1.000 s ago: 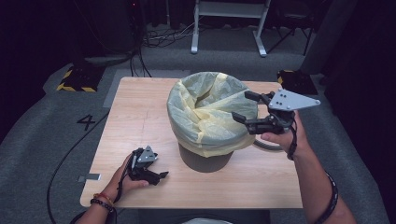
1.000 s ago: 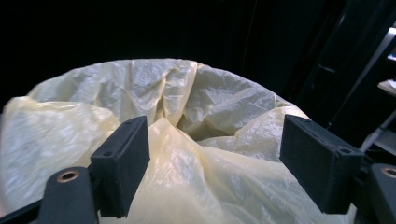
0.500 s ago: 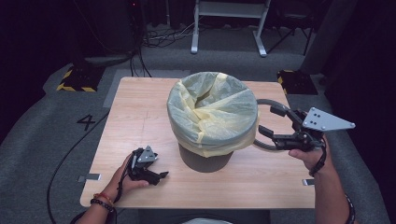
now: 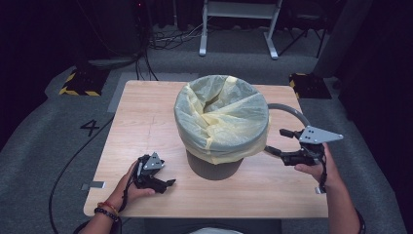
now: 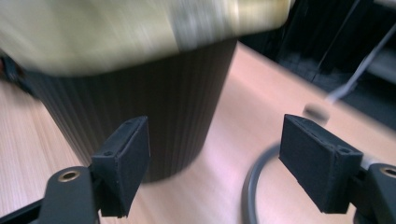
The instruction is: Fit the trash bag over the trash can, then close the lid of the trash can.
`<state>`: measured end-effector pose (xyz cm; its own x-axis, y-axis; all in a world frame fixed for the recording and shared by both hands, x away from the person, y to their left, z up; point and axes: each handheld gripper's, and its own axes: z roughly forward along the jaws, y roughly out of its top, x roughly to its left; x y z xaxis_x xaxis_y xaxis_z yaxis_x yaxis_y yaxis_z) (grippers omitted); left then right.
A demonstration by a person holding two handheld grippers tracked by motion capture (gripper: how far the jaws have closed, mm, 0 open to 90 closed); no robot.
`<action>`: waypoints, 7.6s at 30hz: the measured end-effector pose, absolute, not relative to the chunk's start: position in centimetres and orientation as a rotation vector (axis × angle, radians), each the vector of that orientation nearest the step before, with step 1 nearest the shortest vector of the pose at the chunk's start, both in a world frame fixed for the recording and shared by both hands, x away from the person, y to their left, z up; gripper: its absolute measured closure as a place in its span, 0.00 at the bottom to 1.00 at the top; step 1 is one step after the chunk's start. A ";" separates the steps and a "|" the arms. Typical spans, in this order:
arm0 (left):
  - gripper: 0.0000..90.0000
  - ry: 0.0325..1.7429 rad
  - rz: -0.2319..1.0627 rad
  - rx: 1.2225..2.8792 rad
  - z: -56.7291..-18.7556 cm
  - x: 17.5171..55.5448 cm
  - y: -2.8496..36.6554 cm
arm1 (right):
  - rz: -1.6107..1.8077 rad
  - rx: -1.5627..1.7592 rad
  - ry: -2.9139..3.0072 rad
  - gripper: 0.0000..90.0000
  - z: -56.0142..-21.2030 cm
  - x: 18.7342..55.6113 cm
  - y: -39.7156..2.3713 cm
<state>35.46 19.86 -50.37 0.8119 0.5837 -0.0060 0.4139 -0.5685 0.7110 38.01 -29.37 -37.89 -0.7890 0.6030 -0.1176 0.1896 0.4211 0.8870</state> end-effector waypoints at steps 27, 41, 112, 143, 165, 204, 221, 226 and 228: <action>0.16 0.730 0.296 2.255 -50.4 35.5 19.9 | 1.122 0.926 2.438 0.46 -50.2 43.3 -32.8; 0.16 0.728 0.295 2.255 -50.4 35.5 19.9 | 1.136 0.902 2.455 0.84 -50.0 42.6 -31.8; 0.15 0.728 0.295 2.253 -50.4 35.6 19.8 | 1.454 0.647 2.066 0.88 -36.4 38.8 -32.1; 0.15 0.729 0.295 2.254 -50.4 35.6 19.8 | 1.593 0.426 2.022 0.88 -30.0 36.6 -29.4; 0.15 0.729 0.295 2.254 -50.4 35.6 19.8 | 1.613 0.310 2.107 0.88 -28.3 35.4 -27.5; 0.15 0.729 0.295 2.254 -50.4 35.6 19.8 | 1.445 0.032 2.463 0.86 -24.8 34.7 -17.6; 0.16 0.729 0.295 2.254 -50.4 35.6 19.8 | 1.386 -0.059 2.549 0.86 -24.4 33.7 -15.1; 0.15 0.728 0.295 2.254 -50.4 35.6 19.8 | 1.380 -0.073 2.569 0.86 -24.5 33.6 -14.9; 0.16 0.729 0.295 2.254 -50.4 35.6 19.8 | 1.375 -0.078 2.575 0.86 -24.5 33.6 -14.8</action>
<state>35.56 19.76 -50.40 0.8125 0.5829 -0.0077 0.4138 -0.5675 0.7119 33.55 -14.84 -24.45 -0.9742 0.0571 -0.2185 -0.1498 0.5603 0.8146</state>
